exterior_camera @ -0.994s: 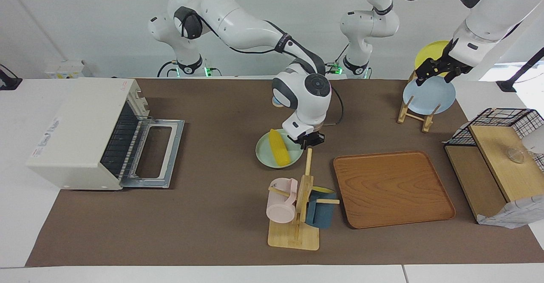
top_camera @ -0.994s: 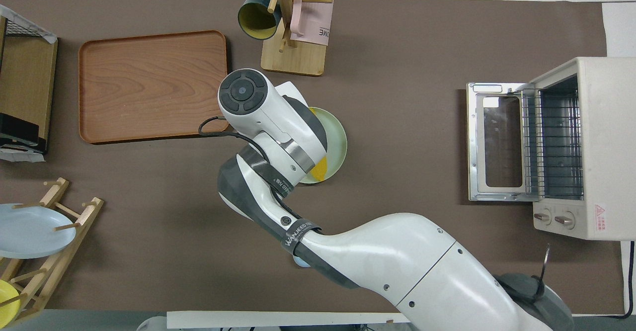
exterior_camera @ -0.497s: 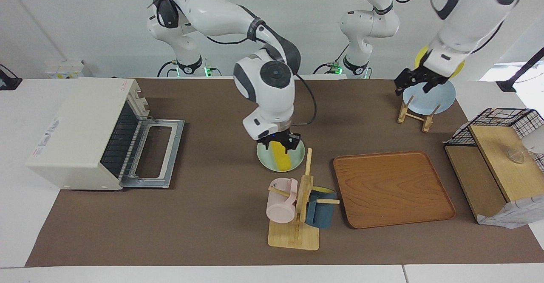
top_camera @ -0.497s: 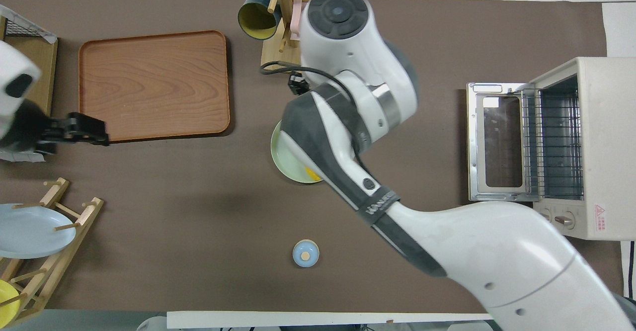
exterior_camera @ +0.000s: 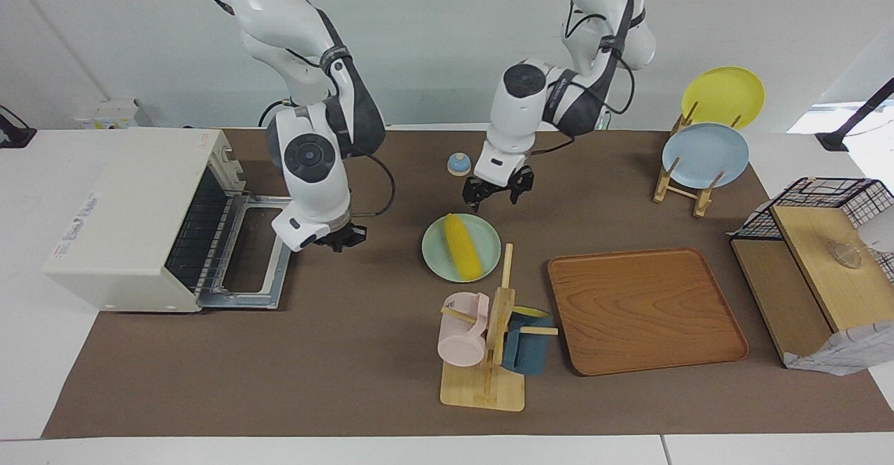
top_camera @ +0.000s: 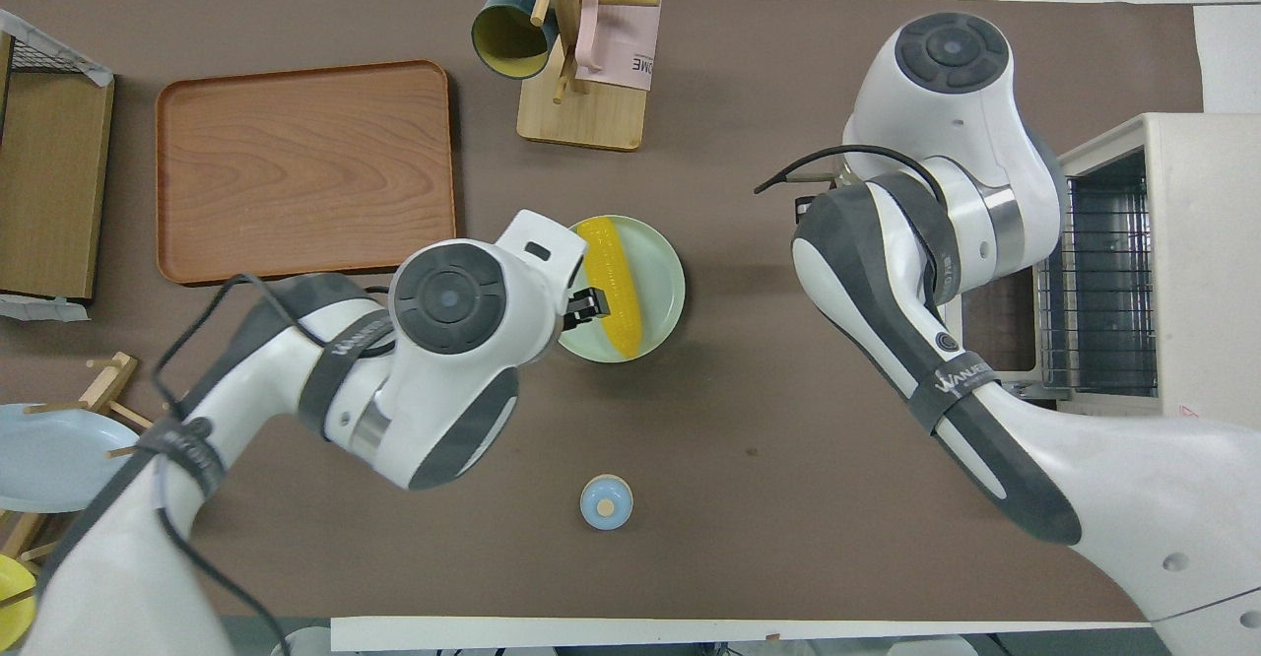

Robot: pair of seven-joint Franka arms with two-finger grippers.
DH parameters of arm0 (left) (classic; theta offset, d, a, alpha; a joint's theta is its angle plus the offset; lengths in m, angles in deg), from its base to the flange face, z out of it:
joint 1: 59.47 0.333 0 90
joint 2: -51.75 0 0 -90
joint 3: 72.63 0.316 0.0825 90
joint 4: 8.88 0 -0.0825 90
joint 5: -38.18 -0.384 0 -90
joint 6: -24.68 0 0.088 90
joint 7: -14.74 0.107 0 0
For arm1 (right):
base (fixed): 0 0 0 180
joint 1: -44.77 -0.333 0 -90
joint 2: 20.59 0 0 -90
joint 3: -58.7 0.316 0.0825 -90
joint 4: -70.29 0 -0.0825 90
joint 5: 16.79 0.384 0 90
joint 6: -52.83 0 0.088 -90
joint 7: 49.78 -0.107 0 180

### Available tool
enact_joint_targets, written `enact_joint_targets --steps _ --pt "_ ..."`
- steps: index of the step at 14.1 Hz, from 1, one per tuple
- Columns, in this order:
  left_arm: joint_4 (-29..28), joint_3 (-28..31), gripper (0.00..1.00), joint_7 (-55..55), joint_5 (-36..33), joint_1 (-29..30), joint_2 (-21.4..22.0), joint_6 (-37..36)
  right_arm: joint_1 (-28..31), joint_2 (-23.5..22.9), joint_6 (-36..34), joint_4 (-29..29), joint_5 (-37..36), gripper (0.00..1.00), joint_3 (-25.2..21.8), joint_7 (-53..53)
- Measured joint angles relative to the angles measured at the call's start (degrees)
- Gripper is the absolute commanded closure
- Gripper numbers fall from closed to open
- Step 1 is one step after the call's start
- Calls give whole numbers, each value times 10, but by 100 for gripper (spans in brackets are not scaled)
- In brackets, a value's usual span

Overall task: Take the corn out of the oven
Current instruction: 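Grasp the yellow corn with the left gripper while the right gripper withdraws, then carry the corn to the wooden tray while the right gripper reaches the oven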

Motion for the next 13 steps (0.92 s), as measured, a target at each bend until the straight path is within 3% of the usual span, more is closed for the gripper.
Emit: enact_joint_targets --steps 2,3,4,7,10,13 --pt "63 2 4 -15 0 -5 -77 16 11 3 21 38 -47 100 0 7" --pt "89 5 76 -19 0 -4 -106 23 13 2 31 51 -62 100 0 7" --pt "105 8 100 -26 0 -4 -122 29 15 1 34 58 -71 100 0 7" --pt "120 9 100 -52 0 -4 -132 25 25 -3 44 75 -92 100 0 7" --pt "161 21 100 -55 -24 -1 -131 -63 34 -4 54 91 -123 100 1 7" --pt "183 37 100 29 -57 65 -129 -119 38 -4 66 100 -135 100 4 8"
